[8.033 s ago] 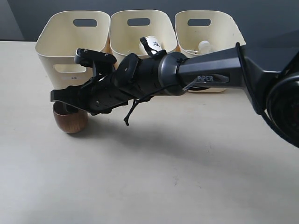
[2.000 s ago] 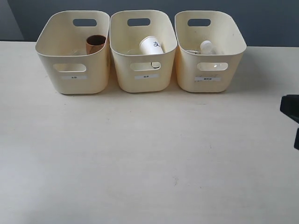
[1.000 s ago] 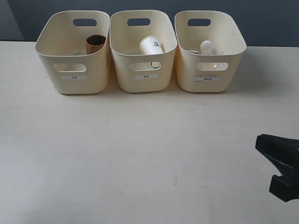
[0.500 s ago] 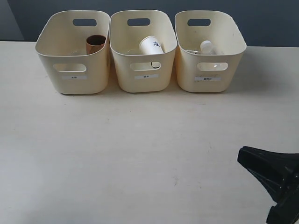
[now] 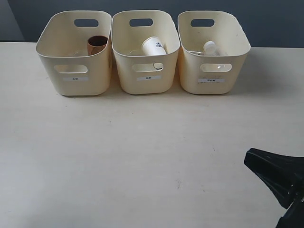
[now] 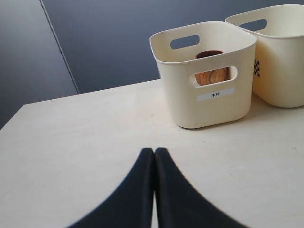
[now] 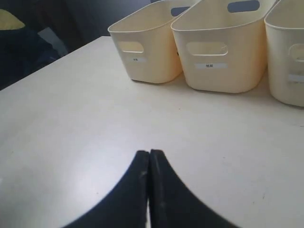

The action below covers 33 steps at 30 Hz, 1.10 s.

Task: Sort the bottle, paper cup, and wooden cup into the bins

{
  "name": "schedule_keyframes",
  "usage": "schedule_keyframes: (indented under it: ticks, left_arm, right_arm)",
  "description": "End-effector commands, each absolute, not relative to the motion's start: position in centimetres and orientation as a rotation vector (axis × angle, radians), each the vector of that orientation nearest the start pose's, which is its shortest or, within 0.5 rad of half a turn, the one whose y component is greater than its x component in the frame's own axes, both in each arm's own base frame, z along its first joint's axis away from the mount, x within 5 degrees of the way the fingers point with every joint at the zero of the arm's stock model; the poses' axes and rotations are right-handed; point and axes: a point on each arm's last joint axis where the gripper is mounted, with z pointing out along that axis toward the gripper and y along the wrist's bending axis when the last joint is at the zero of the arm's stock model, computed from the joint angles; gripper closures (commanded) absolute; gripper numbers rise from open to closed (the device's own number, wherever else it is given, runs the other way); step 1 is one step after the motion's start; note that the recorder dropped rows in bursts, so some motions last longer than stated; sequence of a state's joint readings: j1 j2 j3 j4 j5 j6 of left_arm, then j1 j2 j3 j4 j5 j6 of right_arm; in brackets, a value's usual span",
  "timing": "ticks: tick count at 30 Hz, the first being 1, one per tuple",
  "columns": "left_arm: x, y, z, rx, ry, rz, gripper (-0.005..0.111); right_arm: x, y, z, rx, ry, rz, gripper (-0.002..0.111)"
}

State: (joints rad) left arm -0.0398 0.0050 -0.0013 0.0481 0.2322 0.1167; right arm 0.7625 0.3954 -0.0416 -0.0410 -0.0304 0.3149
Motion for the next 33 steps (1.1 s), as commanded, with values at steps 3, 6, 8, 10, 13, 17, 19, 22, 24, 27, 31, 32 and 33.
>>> schedule_keyframes:
  ticks: [3, 6, 8, 10, 13, 17, 19, 22, 24, 27, 31, 32, 33]
  left_arm:
    - [5.6, -0.1, 19.2, 0.164, 1.708, 0.093, 0.107]
    - [5.6, -0.1, 19.2, 0.164, 1.708, 0.093, 0.107]
    - [5.6, -0.1, 19.2, 0.165, 1.708, 0.095, 0.107]
    - [5.6, -0.1, 19.2, 0.165, 1.708, 0.095, 0.107]
    - [5.6, -0.1, 19.2, 0.165, 1.708, 0.095, 0.107]
    - [5.6, -0.1, 19.2, 0.165, 1.708, 0.095, 0.107]
    - [5.6, -0.1, 19.2, 0.165, 1.708, 0.095, 0.107]
    - [5.6, -0.1, 19.2, 0.165, 1.708, 0.095, 0.107]
    - [5.6, -0.1, 19.2, 0.164, 1.708, 0.093, 0.107]
    - [5.6, -0.1, 19.2, 0.164, 1.708, 0.093, 0.107]
    - [5.6, -0.1, 19.2, 0.164, 1.708, 0.093, 0.107]
    - [5.6, -0.1, 19.2, 0.164, 1.708, 0.093, 0.107]
    - [5.6, -0.1, 19.2, 0.164, 1.708, 0.093, 0.107]
  right_arm:
    - [6.7, 4.8, 18.8, -0.338, 1.857, 0.617, 0.109]
    - [7.2, 3.9, 18.8, -0.214, 1.854, 0.528, 0.109]
    - [7.5, 2.7, 19.0, -0.071, 1.829, 0.430, 0.109]
    - [7.4, 1.7, 19.1, 0.033, 1.806, 0.352, 0.109]
    - [6.9, 0.6, 19.2, 0.163, 1.768, 0.253, 0.109]
    - [5.9, -0.3, 19.5, 0.296, 1.674, 0.192, 0.109]
    - [5.6, -0.5, 19.5, 0.331, 1.658, 0.159, 0.109]
    - [5.5, -0.7, 19.4, 0.368, 1.653, 0.130, 0.109]
    - [5.5, -0.8, 19.4, 0.383, 1.653, 0.131, 0.109]
    - [5.5, -0.8, 19.4, 0.382, 1.650, 0.131, 0.109]
    - [5.5, -0.8, 19.6, 0.350, 1.635, 0.099, 0.109]
    - [5.5, -0.8, 19.7, 0.334, 1.633, 0.085, 0.109]
    - [5.6, -0.8, 19.8, 0.316, 1.625, 0.068, 0.109]
